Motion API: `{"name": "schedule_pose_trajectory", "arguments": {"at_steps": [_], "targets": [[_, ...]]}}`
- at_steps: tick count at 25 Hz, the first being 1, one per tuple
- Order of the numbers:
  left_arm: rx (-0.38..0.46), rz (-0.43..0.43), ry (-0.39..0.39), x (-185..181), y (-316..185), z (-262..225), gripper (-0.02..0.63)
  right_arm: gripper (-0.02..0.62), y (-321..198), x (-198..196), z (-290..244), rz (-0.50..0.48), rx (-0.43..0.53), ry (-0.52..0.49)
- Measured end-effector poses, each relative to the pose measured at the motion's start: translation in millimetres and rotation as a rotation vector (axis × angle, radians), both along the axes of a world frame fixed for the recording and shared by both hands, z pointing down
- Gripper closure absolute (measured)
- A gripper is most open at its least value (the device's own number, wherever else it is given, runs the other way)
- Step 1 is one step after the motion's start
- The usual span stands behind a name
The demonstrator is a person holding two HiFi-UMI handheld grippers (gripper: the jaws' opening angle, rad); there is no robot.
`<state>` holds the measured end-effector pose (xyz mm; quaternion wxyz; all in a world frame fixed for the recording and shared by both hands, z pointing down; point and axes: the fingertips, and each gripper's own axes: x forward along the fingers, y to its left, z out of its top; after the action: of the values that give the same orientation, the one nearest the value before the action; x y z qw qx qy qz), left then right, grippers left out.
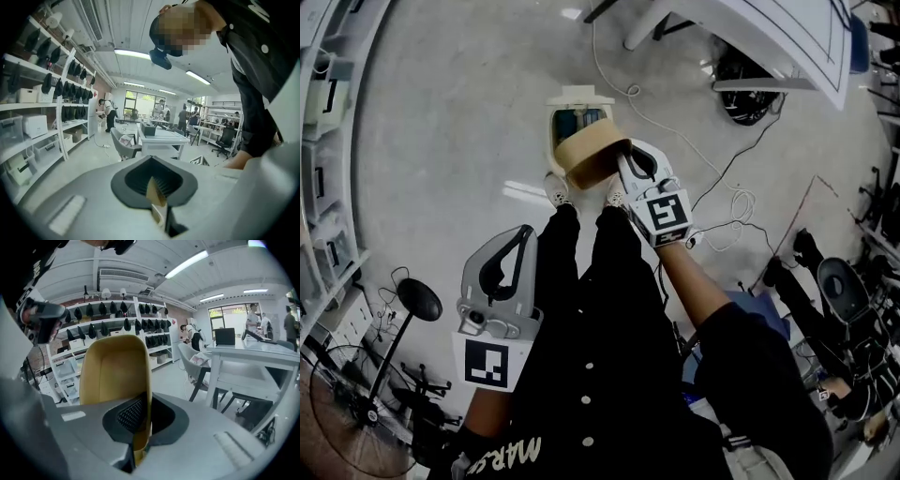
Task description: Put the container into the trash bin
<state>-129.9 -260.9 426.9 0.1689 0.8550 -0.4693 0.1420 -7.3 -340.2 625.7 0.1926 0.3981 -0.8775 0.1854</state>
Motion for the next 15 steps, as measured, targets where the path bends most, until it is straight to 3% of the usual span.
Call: {"name": "schedule_pose_trajectory", "arguments": {"at_steps": [7,15], "targets": [[-0.073,0.031,0.044,8.9,2.6,43.5,0.604,0.572,8.0,-29.0,93.6,-0.096,-0.07,0.085],[-0.147,0.048,0.105,35.3,3.2,101.1,0.604,0.572,9.2,-28.7,186.7,-0.105,-0.156,0.19]]}}
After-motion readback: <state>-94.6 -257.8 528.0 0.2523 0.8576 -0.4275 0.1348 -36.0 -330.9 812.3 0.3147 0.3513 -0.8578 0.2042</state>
